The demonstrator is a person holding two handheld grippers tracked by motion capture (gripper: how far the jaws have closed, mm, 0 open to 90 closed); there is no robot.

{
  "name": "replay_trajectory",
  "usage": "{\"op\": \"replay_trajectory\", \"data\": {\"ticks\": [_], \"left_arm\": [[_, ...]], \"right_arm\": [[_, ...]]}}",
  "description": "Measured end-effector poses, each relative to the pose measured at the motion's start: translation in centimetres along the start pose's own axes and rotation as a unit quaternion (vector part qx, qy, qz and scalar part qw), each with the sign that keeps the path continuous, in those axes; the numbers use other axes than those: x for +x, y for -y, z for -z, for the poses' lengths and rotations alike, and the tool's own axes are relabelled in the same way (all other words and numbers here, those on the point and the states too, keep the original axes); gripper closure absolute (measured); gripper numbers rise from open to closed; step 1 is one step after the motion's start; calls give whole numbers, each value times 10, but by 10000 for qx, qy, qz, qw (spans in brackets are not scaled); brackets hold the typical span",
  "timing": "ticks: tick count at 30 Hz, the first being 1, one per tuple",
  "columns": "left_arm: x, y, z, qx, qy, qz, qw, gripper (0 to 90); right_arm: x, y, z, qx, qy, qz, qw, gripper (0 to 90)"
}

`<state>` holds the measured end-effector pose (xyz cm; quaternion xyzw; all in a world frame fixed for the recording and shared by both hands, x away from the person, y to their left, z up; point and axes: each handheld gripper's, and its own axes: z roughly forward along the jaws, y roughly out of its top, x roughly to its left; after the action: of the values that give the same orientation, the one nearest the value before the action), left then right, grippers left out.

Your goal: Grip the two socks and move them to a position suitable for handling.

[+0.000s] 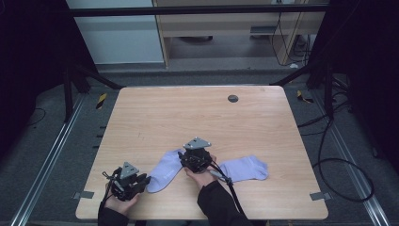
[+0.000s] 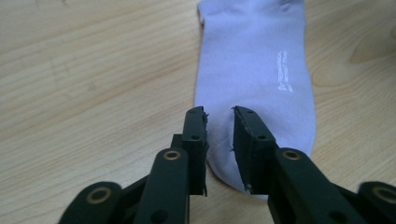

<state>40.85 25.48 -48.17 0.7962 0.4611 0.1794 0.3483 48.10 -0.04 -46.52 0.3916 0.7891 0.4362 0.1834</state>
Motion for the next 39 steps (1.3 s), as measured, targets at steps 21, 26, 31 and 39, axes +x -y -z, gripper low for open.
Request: {"op": "replay_trajectory", "data": {"ticks": [21, 26, 31, 39], "left_arm": [[-36, -33, 5, -576, 287, -47, 9979, 534], [-51, -44, -4, -575, 398, -149, 9974, 529], [-69, -56, -16, -564, 501, -232, 9969, 525], [-93, -68, -37, -518, 518, -415, 9964, 530]], "right_arm": [[-75, 26, 94, 0, 150, -287, 9995, 490], [-94, 45, 114, 17, 288, -391, 9988, 461], [-110, 61, 132, 78, 416, -493, 9979, 439], [-131, 84, 152, 168, 594, -600, 9963, 431]]}}
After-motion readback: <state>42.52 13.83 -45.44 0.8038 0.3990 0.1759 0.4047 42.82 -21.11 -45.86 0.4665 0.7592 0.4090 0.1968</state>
